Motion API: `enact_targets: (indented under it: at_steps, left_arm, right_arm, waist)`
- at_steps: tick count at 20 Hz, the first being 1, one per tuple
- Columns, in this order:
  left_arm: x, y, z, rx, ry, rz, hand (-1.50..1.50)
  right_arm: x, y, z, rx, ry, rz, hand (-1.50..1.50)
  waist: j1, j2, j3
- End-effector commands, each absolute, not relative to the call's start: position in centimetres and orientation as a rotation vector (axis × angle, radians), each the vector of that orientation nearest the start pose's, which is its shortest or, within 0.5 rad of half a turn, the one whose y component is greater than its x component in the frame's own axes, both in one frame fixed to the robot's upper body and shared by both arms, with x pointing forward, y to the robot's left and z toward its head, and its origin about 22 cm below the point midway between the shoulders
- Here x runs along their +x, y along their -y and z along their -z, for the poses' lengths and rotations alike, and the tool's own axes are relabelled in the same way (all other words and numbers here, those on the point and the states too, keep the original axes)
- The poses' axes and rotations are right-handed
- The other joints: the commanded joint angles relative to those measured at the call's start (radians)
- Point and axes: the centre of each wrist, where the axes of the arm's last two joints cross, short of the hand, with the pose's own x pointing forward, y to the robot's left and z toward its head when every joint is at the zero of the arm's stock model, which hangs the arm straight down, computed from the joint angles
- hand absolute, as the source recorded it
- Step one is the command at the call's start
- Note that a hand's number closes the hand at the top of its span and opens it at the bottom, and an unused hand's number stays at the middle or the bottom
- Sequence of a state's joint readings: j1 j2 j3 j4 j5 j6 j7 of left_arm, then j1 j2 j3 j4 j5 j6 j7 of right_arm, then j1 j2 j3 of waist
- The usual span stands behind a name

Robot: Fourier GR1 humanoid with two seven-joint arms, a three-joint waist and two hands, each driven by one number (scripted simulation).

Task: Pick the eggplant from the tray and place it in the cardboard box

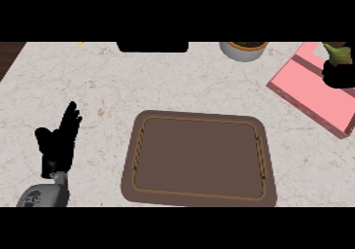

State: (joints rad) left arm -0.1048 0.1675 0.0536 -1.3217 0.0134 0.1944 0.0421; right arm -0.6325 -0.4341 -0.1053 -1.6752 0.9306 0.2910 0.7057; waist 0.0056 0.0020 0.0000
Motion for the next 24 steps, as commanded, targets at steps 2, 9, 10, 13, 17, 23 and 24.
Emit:
enact_targets:
  at_steps: [2, 9, 10, 13, 17, 23, 24]
  left_arm:
    - [26.1, -28.0, 3.2, 0.29, 1.399, -0.051, 0.0]
    - [26.3, -26.2, 1.4, 0.277, 1.401, -0.037, 0.0]
    - [27.4, -27.4, 1.2, 0.279, 1.396, -0.043, 0.0]
    - [26.1, -27.0, 2.9, 0.292, 1.387, -0.044, 0.0]
    - [28.1, -27.5, 1.6, 0.278, 1.404, -0.036, 0.0]
    - [26.5, -26.9, 2.9, 0.289, 1.407, -0.026, 0.0]
    - [27.5, -27.1, 3.1, 0.287, 1.383, -0.062, 0.0]
  right_arm:
    - [35.8, 30.9, -20.8, -1.3, 1.284, -0.487, 1.5]
    - [39.0, 35.7, -15.7, -1.323, 1.265, -0.495, 1.5]
    - [39.5, 36.3, -18.1, -1.377, 1.205, -0.562, 1.5]
    - [40.1, 36.9, -14.5, -1.329, 1.184, -0.432, 1.5]
    - [41.1, 38.4, -12.9, -1.204, 1.14, -0.398, -1.5]
    - [40.7, 40.8, -12.2, -1.074, 1.318, -0.272, -1.5]
    - [40.8, 40.0, -11.7, -1.04, 1.401, -0.261, -1.5]
  waist:
    - [0.01, 0.004, 0.0]
    - [0.025, 0.007, 0.002]
    - [0.015, 0.005, 0.001]
    - [0.018, 0.006, 0.001]
    - [0.024, 0.012, 0.001]
    - [0.032, 0.013, 0.002]
    - [0.019, 0.011, 0.002]
